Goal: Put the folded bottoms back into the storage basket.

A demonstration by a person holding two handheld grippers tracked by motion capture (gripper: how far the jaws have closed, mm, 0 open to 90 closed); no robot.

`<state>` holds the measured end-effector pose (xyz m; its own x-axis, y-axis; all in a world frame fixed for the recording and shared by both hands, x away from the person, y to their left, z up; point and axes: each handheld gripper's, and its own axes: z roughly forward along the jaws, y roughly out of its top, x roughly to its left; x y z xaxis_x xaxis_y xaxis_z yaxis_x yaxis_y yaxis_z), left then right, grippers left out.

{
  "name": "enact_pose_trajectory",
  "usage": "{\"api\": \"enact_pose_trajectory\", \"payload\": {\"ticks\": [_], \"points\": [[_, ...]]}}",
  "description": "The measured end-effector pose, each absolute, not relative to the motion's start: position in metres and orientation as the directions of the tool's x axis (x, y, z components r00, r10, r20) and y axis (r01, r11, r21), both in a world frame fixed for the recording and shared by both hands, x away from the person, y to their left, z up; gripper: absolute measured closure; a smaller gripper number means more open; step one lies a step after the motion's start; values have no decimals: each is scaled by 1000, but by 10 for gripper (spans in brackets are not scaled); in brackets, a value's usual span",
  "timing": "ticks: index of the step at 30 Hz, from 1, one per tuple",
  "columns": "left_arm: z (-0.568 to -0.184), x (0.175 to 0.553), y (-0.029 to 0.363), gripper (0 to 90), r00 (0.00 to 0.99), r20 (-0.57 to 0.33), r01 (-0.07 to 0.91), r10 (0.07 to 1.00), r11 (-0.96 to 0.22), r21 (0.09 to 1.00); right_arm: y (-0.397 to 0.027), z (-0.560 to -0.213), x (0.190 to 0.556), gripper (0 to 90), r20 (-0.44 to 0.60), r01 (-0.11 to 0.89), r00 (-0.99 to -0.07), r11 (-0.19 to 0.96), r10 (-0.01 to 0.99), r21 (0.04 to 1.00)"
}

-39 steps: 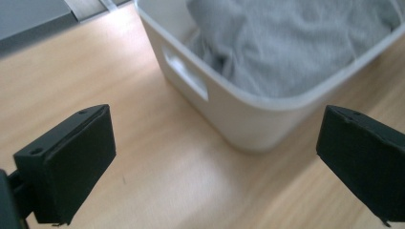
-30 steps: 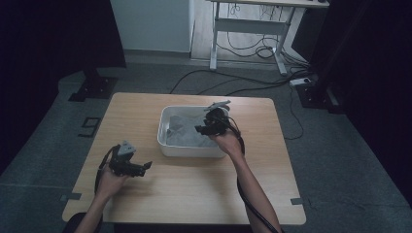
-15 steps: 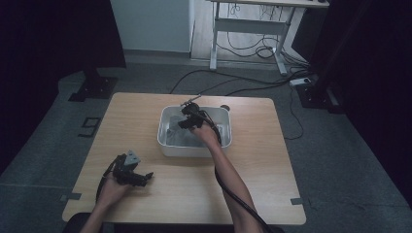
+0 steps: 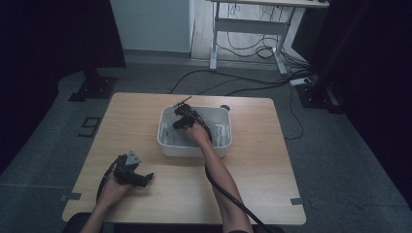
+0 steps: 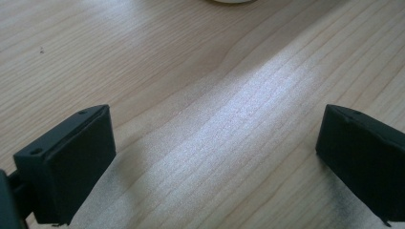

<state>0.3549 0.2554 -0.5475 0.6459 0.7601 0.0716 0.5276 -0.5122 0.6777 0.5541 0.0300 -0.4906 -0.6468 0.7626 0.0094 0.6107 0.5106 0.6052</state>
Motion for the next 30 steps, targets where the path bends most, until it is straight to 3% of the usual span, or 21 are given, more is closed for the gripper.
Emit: {"api": "enact_pose_trajectory", "payload": {"ticks": [6, 9, 15, 30], "points": [[-548, 356, 259, 0, 643, 51, 544, 764, -503, 672, 30, -497, 553, 384, -2, 604, -653, 522, 758, 602], [-548, 357, 260, 0, 640, 21, 564, 768, -489, 665, 28, -489, 551, 284, 5, 583, -669, 520, 744, 624], [-549, 359, 262, 0, 638, -3, 580, 770, -478, 659, 23, -470, 540, 198, 39, 533, -712, 504, 701, 679], [-549, 359, 262, 0, 638, -6, 582, 770, -477, 658, -3, -442, 507, 111, 62, 493, -742, 480, 668, 725]]}}
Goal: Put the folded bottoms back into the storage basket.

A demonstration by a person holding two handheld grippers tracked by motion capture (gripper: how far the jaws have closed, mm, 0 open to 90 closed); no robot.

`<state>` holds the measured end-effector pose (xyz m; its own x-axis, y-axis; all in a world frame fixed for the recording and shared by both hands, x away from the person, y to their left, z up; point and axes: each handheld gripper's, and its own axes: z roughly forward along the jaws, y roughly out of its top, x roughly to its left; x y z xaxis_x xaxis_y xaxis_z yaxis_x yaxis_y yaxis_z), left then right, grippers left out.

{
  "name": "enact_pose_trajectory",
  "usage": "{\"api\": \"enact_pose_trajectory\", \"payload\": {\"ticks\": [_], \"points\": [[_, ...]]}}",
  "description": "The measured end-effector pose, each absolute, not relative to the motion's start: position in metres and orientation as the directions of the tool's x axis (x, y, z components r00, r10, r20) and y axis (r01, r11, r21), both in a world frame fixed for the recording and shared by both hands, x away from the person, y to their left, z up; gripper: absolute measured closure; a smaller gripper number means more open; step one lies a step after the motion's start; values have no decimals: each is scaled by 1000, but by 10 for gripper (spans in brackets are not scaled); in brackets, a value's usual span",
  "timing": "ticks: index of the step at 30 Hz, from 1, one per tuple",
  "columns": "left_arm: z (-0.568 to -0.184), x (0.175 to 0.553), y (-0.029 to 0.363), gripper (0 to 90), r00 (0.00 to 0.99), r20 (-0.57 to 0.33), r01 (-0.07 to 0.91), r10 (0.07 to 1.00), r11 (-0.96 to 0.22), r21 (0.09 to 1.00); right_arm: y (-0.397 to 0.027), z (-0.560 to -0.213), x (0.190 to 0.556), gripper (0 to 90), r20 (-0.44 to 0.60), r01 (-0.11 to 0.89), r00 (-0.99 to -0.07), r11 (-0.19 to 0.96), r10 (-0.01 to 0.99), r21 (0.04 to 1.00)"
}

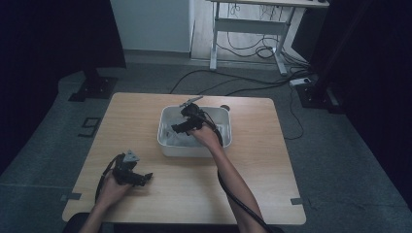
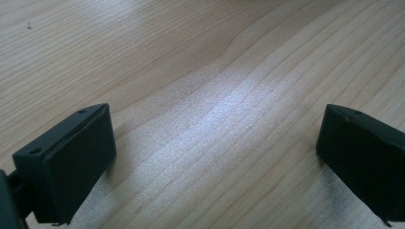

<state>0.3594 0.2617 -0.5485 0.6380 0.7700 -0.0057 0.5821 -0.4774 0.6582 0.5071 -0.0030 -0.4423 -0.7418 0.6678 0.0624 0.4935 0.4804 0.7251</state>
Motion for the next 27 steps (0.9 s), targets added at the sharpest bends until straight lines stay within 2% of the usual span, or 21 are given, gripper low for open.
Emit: {"api": "enact_pose_trajectory", "payload": {"ticks": [11, 27], "points": [[-549, 359, 262, 0, 637, -6, 583, 771, -477, 657, -29, -431, 481, 51, 49, 484, -738, 477, 673, 734], [-549, 359, 262, 0, 627, -7, 590, 779, -469, 658, -76, -423, 448, 41, 37, 484, -704, 440, 709, 756]]}}
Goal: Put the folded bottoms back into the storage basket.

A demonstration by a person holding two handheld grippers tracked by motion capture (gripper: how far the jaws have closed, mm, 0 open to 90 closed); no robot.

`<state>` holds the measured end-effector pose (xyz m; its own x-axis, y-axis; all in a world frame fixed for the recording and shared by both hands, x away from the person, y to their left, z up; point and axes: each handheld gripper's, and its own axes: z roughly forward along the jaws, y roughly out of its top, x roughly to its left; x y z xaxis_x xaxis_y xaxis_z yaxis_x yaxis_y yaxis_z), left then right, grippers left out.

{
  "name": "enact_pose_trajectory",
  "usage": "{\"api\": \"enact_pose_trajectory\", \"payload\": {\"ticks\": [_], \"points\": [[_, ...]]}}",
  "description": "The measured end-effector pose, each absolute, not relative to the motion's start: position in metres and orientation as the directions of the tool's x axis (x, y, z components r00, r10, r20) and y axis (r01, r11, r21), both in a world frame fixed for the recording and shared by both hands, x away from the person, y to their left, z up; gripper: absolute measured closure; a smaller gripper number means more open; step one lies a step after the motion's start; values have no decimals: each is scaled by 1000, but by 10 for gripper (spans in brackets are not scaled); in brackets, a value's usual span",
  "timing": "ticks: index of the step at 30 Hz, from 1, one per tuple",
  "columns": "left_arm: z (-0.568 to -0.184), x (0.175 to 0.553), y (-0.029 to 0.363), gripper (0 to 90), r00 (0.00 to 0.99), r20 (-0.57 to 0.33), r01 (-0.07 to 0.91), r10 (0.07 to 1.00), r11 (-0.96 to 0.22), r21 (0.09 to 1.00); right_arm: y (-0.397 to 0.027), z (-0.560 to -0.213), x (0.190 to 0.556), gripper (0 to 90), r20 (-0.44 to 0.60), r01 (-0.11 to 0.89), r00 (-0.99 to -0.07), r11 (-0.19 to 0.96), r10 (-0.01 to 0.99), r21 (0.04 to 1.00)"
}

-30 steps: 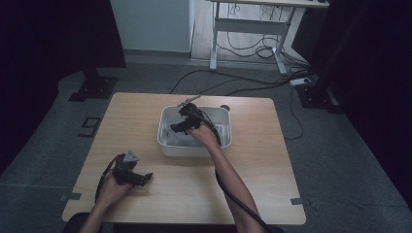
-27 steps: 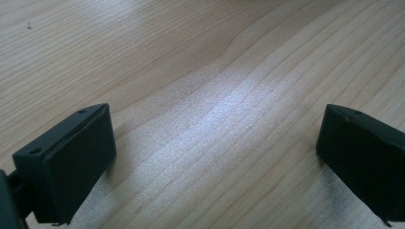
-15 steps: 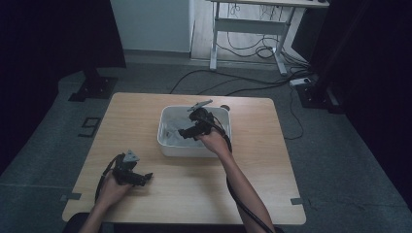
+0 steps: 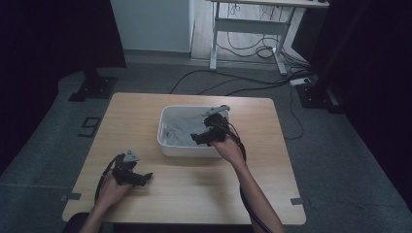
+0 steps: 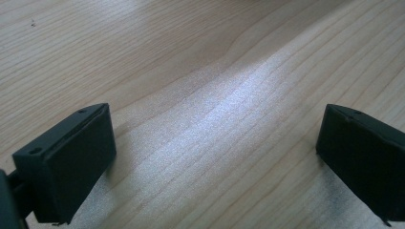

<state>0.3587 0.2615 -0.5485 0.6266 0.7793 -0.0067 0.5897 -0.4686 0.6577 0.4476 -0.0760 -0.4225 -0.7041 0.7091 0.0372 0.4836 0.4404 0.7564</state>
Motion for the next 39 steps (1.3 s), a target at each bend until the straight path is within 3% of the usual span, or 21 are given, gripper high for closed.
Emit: {"api": "enact_pose_trajectory", "payload": {"ticks": [23, 39], "points": [[-548, 360, 264, 0, 583, -7, 615, 813, -436, 657, -158, -442, 381, 40, 24, 513, -600, 362, 799, 778], [-548, 358, 263, 0, 577, -8, 619, 817, -430, 657, -214, -525, 341, 37, 75, 622, -458, 259, 886, 739]]}}
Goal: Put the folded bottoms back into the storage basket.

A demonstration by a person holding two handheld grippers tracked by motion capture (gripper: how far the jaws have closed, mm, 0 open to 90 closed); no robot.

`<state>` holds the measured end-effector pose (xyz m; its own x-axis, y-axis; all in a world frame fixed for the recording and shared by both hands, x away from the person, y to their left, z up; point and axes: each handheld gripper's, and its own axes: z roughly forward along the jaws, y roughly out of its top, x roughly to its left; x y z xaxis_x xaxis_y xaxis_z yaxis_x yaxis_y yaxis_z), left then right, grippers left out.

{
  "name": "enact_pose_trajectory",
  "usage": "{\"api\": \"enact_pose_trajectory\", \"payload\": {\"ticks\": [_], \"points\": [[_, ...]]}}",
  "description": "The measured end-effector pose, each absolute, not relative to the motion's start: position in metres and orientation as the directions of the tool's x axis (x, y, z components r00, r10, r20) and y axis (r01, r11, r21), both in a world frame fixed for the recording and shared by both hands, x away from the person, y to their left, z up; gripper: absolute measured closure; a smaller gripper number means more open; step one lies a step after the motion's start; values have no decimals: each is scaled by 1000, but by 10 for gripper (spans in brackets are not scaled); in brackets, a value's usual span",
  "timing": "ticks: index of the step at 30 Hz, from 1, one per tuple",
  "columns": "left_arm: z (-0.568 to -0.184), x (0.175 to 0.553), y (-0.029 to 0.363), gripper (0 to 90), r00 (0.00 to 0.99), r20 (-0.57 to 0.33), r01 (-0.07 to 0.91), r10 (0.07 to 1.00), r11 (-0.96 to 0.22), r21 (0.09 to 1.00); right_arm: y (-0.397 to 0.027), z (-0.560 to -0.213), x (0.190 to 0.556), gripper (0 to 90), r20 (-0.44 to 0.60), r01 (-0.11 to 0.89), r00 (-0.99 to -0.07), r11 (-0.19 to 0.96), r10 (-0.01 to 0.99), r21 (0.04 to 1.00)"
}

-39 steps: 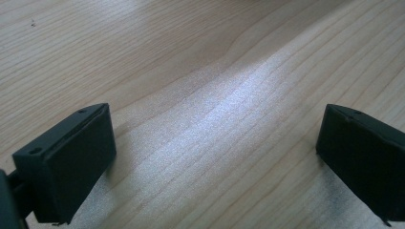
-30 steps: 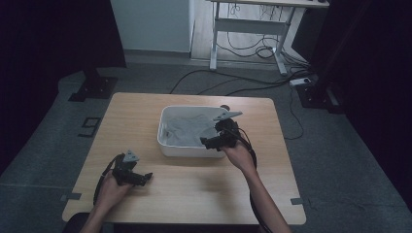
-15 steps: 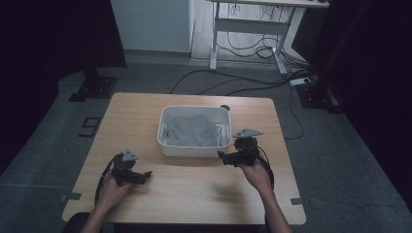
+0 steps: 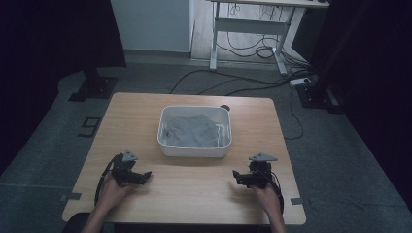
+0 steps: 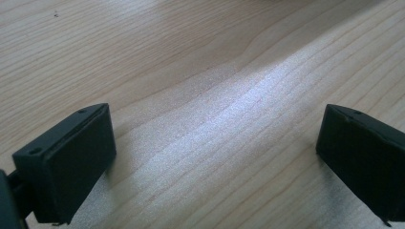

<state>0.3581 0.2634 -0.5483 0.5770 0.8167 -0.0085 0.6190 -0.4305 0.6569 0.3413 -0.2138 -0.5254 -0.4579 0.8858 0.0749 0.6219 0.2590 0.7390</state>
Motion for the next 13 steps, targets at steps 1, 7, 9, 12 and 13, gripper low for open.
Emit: {"api": "enact_pose_trajectory", "payload": {"ticks": [1, 7, 9, 12, 13], "points": [[-548, 358, 263, 0, 577, -8, 619, 817, -431, 657, -215, -531, 340, 36, 75, 628, -453, 258, 888, 734], [-548, 357, 263, 0, 576, -8, 620, 818, -430, 657, -217, -557, 334, 0, 8, 624, -460, 317, 888, 715], [-548, 357, 263, 0, 576, -8, 620, 818, -430, 657, -217, -557, 334, 0, 9, 623, -462, 317, 887, 715], [-548, 357, 263, 0, 577, -7, 619, 817, -431, 657, -217, -557, 334, 0, 8, 623, -461, 317, 887, 715], [-548, 357, 263, 0, 577, -7, 619, 817, -431, 657, -217, -557, 334, 0, 8, 623, -461, 317, 887, 715]]}}
